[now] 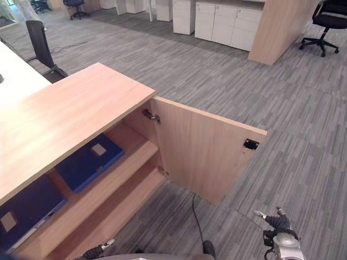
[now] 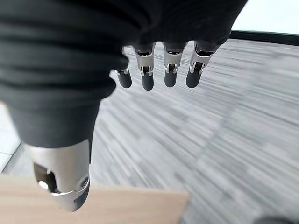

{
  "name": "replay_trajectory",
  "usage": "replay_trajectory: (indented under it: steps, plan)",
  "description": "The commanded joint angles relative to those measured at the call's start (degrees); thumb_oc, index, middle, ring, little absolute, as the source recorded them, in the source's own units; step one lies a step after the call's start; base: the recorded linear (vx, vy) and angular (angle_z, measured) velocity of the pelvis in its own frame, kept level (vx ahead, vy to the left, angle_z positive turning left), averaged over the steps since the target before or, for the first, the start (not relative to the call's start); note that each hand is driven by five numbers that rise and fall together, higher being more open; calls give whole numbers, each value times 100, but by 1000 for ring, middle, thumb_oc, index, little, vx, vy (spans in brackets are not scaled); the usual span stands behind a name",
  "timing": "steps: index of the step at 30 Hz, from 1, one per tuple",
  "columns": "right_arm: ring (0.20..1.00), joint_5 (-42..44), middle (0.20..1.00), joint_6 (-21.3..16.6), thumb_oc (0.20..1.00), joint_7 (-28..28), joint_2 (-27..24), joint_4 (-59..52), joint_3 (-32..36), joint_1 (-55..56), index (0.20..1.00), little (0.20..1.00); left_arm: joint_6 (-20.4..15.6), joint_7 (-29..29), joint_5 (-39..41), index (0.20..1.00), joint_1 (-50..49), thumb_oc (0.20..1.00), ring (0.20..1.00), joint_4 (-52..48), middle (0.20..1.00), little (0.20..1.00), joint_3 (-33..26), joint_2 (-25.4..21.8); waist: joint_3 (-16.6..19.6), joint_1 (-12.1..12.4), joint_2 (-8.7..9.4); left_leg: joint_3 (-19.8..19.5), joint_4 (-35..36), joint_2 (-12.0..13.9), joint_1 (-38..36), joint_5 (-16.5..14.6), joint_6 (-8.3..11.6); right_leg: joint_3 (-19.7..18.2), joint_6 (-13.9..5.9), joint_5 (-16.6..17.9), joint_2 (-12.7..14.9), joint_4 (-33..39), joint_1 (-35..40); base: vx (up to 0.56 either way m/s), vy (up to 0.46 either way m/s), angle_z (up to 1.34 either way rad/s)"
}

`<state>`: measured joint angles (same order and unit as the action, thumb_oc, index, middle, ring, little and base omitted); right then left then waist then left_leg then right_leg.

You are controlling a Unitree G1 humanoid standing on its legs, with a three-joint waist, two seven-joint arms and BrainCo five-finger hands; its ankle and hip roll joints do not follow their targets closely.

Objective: Put the empty folder in the office cabinet

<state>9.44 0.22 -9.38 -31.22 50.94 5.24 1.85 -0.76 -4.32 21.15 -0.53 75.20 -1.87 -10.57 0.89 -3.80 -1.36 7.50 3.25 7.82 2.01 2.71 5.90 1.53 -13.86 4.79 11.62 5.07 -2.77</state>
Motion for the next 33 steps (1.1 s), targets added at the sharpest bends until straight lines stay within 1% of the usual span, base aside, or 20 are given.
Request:
replay_trajectory:
  steps: [1,2,3,4,5,6,7,8,9,10,11,12,14,15,16,17,19,24,29,33]
  plan:
    - [1000,-294,1000,-367,1000,-376,-122,-386,348,-74,1000,1000,-135,34,277,1000,329,1000,1000,182,1000,1000,3,-326,-26,13,269,-506,126,119,102,-81,161,-227,230,-542,-238,-603,-566,7,-369,30]
    - [1000,-294,1000,-367,1000,-376,-123,-387,349,-74,1000,1000,-135,34,277,1000,329,1000,1000,182,1000,1000,3,-325,-26,12,268,-508,126,120,103,-81,162,-225,231,-543,-239,-605,-567,-26,-350,28]
    - [1000,-283,1000,-446,1000,-461,-187,-525,377,-109,1000,1000,-131,42,349,1000,369,1000,1000,161,1000,1000,29,-327,-91,12,222,-540,141,351,137,93,286,-112,341,-698,-418,-777,-572,-28,-278,15]
    - [1000,-306,1000,-479,1000,-502,-213,-655,382,-102,1000,1000,-123,53,376,1000,381,1000,1000,148,1000,1000,19,-328,-125,6,206,-536,142,484,158,190,354,-24,391,-759,-513,-833,-550,-29,-282,19]
    - [1000,-308,1000,-477,1000,-503,-212,-661,385,-99,1000,1000,-122,53,376,1000,381,1000,1000,147,1000,1000,19,-327,-129,-1,198,-547,144,495,158,194,362,-14,398,-763,-524,-840,-547,-12,-188,28]
    - [1000,-315,1000,-510,1000,-533,-239,-742,400,-86,1000,1000,-120,70,370,1000,375,1000,1000,144,1000,1000,0,-318,-143,-6,182,-512,149,607,170,264,411,78,440,-801,-599,-861,-515,-25,-214,29]
    - [1000,-269,1000,-551,1000,-585,-304,-831,416,-123,1000,1000,-117,103,397,1000,406,1000,1000,133,1000,1000,3,-312,-202,-11,179,-357,70,733,234,398,411,213,504,-863,-660,-913,-465,-25,-211,21]
    - [1000,-268,1000,-550,1000,-585,-305,-831,415,-126,1000,1000,-116,104,397,1000,409,1000,1000,133,1000,1000,0,-311,-210,-14,176,-360,71,736,230,399,413,216,506,-866,-663,-918,-463,-60,-197,11]
    - [1000,-264,1000,-571,1000,-585,-346,-949,400,-156,1000,1000,-114,113,397,1000,416,1000,1000,117,1000,1000,-30,-300,-233,-63,215,-104,-70,811,209,347,374,276,550,-879,-679,-971,-480,-53,-93,10]
    - [1000,-280,1000,-577,1000,-567,-353,-1043,379,-165,1000,1000,-108,104,383,1000,401,1000,1000,100,1000,1000,-62,-290,-235,-70,235,38,-224,844,170,252,336,277,574,-890,-688,-1001,-496,-66,-141,9]
    - [1000,-300,1000,-609,1000,-547,-383,-1142,357,-187,1000,1000,-108,105,347,1000,367,1000,1000,75,1000,1000,-80,-281,-226,-70,267,146,-432,838,103,101,277,284,607,-868,-686,-997,-514,-26,-126,5]
    - [1000,-320,1000,-677,1000,-506,-449,-1261,341,-231,1000,1000,-109,78,287,1000,315,1000,1000,52,1000,1000,-82,-239,-211,-47,266,68,-725,730,-33,-186,176,263,639,-893,-705,-996,-505,-20,-120,-2]
    - [1000,-345,1000,-722,1000,-454,-538,-1397,319,-321,1000,1000,-113,52,289,1000,270,1000,1000,13,1000,1000,-81,-199,-162,-45,210,-167,-868,521,-146,-429,76,243,666,-892,-762,-959,-505,1,-61,-2]
    - [1000,-333,1000,-762,1000,-429,-545,-1526,325,-339,1000,1000,-119,46,302,1000,258,1000,1000,9,1000,1000,-93,-191,-109,-80,180,-168,-816,434,-176,-481,54,275,676,-890,-776,-927,-516,4,-19,-3]
    - [1000,-335,1000,-757,1000,-429,-545,-1535,327,-332,1000,1000,-120,46,302,1000,254,1000,1000,9,1000,1000,-93,-189,-107,-87,175,-174,-814,435,-180,-486,52,282,675,-896,-775,-926,-509,31,2,4]
    - [1000,-337,1000,-783,1000,-393,-568,-1685,380,-304,1000,1000,-115,28,302,1000,216,1000,1000,-5,1000,1000,-109,-176,-51,-119,115,-112,-751,352,-189,-478,52,331,684,-897,-783,-894,-430,71,21,33]
    - [1000,-357,1000,-856,1000,-314,-597,-1906,403,-303,1000,1000,-122,18,182,1000,181,1000,1000,39,1000,1000,-127,-193,54,-114,68,-99,-590,236,-266,-443,99,423,693,-877,-760,-801,-274,110,34,58]
    - [1000,58,1000,-1082,1000,-56,-456,-2368,353,-378,1000,1000,-117,-29,62,1000,95,1000,1000,120,1000,1000,-152,-209,170,-60,71,-115,-337,141,-434,-439,141,493,694,-820,-738,-595,-61,38,17,14]
    - [1000,525,1000,-1270,1000,291,-318,-2855,20,-613,1000,1000,-106,-82,-69,1000,-17,1000,1000,279,1000,1000,-223,-268,268,32,112,-103,-232,160,-585,-462,150,493,692,-759,-766,-415,80,1,7,0]
    - [1000,624,1000,-1286,1000,507,-333,-3087,-191,-685,1000,1000,-114,-118,-72,1000,-83,1000,1000,290,1000,1000,-277,-279,285,63,142,-111,-202,167,-615,-476,144,509,680,-732,-772,-378,105,0,0,0]
